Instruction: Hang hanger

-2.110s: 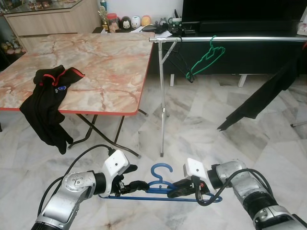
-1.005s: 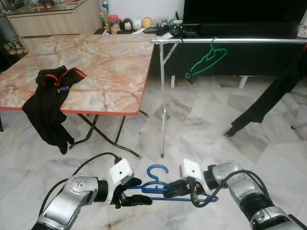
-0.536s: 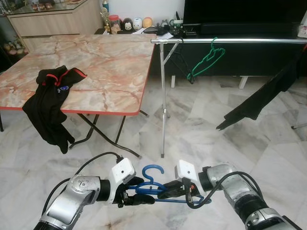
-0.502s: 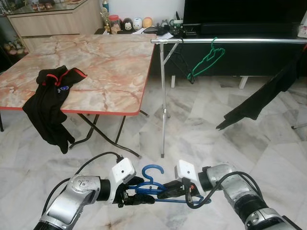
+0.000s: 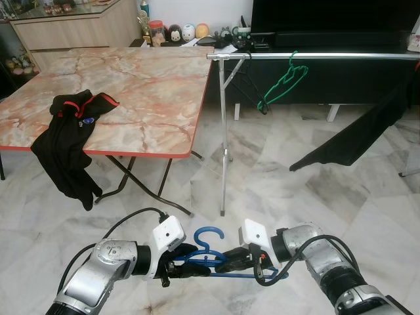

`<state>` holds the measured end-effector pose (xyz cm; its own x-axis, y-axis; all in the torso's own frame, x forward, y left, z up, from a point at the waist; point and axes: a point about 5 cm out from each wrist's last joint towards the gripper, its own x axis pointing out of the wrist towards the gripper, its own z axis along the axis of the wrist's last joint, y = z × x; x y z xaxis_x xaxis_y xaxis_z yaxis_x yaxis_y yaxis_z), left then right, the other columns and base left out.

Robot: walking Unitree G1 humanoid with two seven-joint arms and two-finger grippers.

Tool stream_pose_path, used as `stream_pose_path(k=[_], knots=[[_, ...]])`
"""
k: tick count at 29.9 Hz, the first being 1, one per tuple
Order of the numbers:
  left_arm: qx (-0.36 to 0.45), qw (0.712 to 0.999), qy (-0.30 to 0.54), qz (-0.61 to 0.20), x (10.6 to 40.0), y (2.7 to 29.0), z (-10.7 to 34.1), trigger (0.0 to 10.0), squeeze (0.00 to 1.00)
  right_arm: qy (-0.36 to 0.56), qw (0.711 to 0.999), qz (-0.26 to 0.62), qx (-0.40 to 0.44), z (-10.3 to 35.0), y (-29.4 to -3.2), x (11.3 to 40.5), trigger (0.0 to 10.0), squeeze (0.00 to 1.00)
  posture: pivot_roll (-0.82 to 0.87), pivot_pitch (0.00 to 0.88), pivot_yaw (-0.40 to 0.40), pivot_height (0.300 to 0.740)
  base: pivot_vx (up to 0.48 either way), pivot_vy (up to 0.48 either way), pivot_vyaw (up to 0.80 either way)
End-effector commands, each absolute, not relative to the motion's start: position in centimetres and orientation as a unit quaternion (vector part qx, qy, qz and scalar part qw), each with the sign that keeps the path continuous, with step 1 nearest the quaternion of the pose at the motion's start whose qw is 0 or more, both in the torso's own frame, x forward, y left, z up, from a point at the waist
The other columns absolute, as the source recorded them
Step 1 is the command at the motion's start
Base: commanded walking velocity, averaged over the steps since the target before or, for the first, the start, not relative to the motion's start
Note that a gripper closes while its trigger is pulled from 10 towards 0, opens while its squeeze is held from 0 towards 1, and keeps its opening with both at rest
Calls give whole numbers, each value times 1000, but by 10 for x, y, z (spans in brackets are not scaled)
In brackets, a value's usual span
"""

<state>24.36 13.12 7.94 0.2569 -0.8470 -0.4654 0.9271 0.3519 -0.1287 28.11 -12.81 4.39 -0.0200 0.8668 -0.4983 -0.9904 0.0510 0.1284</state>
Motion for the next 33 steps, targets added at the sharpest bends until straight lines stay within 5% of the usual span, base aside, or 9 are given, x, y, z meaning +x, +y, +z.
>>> stream_pose_path(k=[1,23,24,25,26,33], knots=[[77,778,244,-574,242,130,78,0,0,208,696,674,-135,54,-122,289,10000,0,-99,0,40,740,0,0,0],[79,776,245,-576,241,131,78,0,0,208,701,672,-118,54,-121,290,10000,0,-96,0,39,740,0,0,0],[79,776,245,-576,241,132,78,0,0,209,701,671,-118,54,-121,290,10000,51,-96,0,38,740,0,0,0],[80,776,245,-575,241,132,78,0,0,211,701,671,-117,54,-121,290,10000,631,-96,0,38,740,0,0,0],[80,776,245,-575,241,132,78,0,0,212,701,671,-117,54,-122,289,10000,1000,-96,0,38,740,0,0,0],[84,772,244,-580,241,133,79,0,0,223,698,671,-115,51,-124,288,10000,1000,-97,0,38,740,0,0,0]])
